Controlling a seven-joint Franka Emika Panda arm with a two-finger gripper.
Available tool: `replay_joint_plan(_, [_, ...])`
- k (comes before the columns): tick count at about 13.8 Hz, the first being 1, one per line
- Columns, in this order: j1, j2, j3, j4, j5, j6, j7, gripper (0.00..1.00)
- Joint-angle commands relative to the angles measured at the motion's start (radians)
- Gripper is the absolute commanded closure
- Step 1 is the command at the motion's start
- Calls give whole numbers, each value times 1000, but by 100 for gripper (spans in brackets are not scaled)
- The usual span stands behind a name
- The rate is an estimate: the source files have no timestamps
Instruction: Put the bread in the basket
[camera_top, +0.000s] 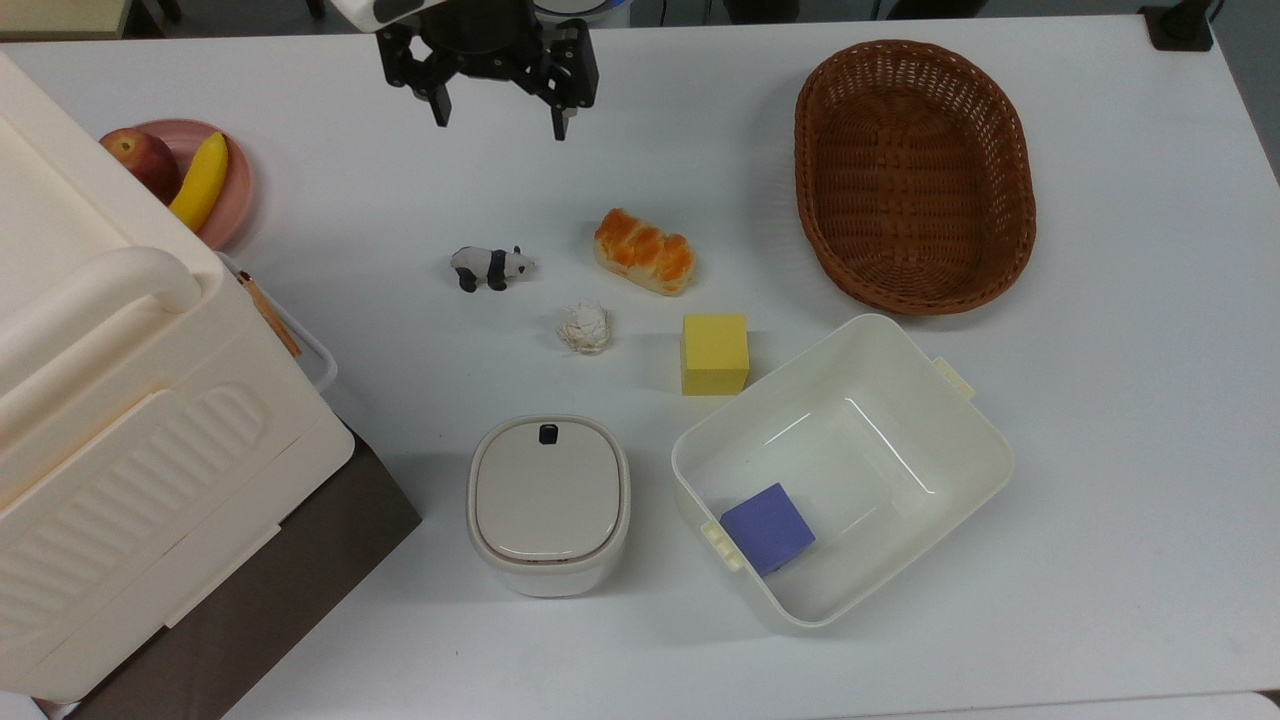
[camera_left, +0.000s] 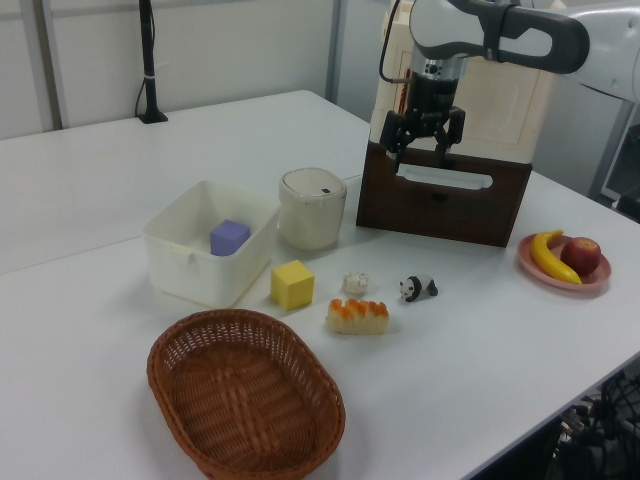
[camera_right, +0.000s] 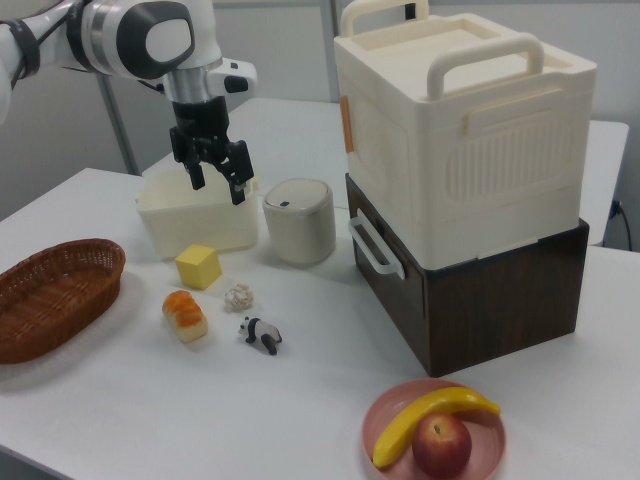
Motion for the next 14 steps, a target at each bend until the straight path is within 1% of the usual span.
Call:
replay_joint_plan(1, [-3, -8, -12, -17, 20, 60, 15, 0])
replay_joint_plan(14, [3, -5, -10, -37, 14, 60, 2, 0])
